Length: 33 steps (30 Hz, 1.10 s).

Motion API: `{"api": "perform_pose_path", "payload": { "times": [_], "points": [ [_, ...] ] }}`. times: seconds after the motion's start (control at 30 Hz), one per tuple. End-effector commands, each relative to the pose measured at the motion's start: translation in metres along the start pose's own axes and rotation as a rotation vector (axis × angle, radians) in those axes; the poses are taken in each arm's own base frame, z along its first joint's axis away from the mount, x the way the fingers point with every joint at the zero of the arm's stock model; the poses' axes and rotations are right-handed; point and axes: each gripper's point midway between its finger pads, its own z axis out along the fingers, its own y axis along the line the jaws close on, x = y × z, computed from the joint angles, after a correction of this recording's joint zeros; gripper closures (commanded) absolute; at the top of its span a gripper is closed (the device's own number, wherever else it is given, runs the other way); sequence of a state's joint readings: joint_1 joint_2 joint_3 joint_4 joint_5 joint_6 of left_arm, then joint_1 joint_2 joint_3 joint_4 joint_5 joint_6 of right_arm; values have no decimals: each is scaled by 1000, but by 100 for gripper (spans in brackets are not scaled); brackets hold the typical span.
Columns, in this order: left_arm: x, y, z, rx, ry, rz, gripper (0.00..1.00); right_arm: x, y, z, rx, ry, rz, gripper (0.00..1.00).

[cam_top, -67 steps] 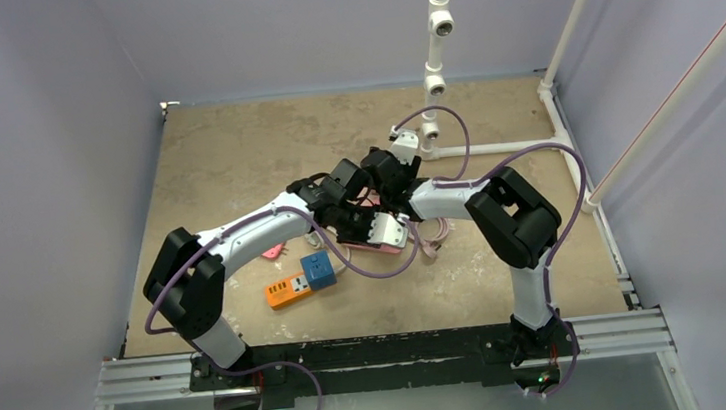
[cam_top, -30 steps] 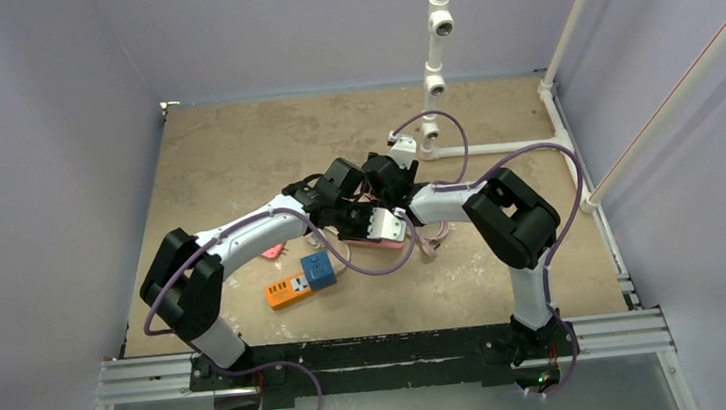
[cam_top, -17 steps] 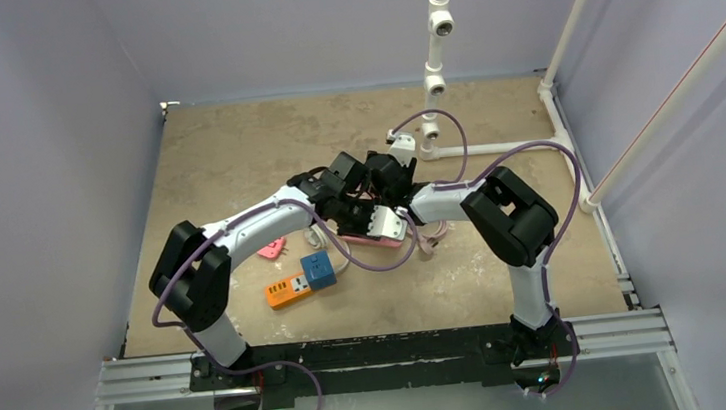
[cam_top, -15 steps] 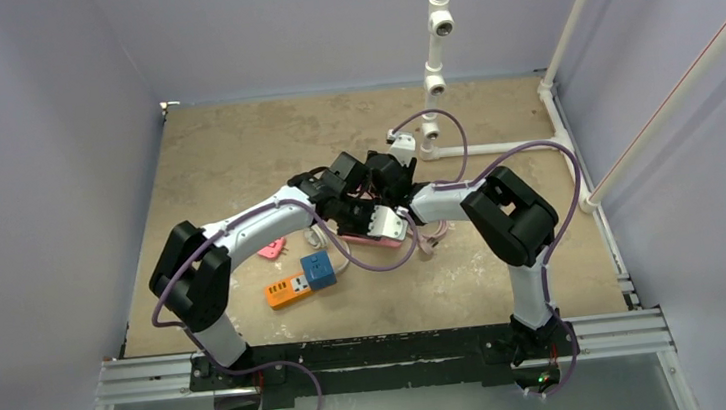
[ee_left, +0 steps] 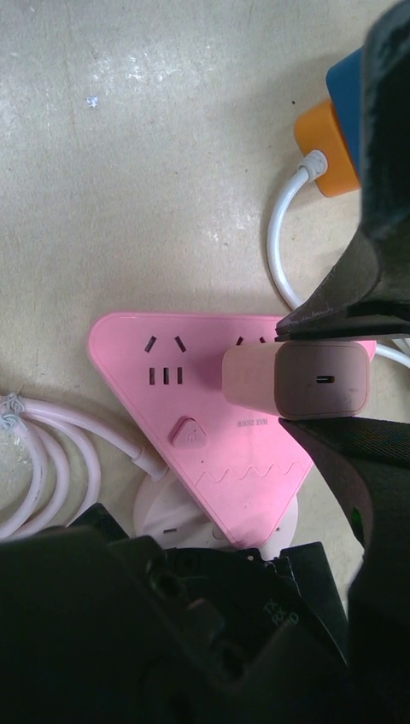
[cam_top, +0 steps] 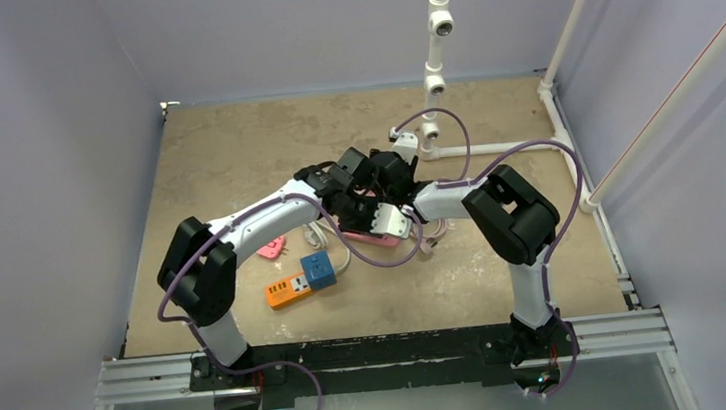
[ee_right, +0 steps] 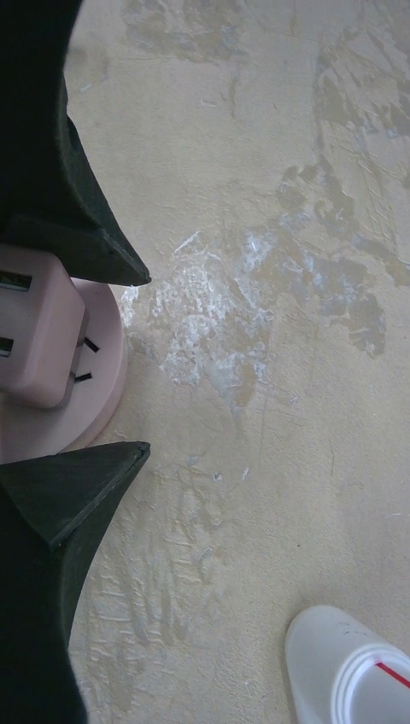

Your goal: Insert the plug

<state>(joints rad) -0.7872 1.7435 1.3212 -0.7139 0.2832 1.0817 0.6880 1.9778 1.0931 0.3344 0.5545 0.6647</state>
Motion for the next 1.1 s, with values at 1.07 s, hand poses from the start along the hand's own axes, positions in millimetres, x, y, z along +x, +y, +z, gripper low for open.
{"api": "perform_pose_path", "payload": {
  "times": [1.07],
  "points": [
    [62, -51, 72, 158, 194, 30, 100, 33, 30, -31, -127, 130, -78, 34]
  ]
}}
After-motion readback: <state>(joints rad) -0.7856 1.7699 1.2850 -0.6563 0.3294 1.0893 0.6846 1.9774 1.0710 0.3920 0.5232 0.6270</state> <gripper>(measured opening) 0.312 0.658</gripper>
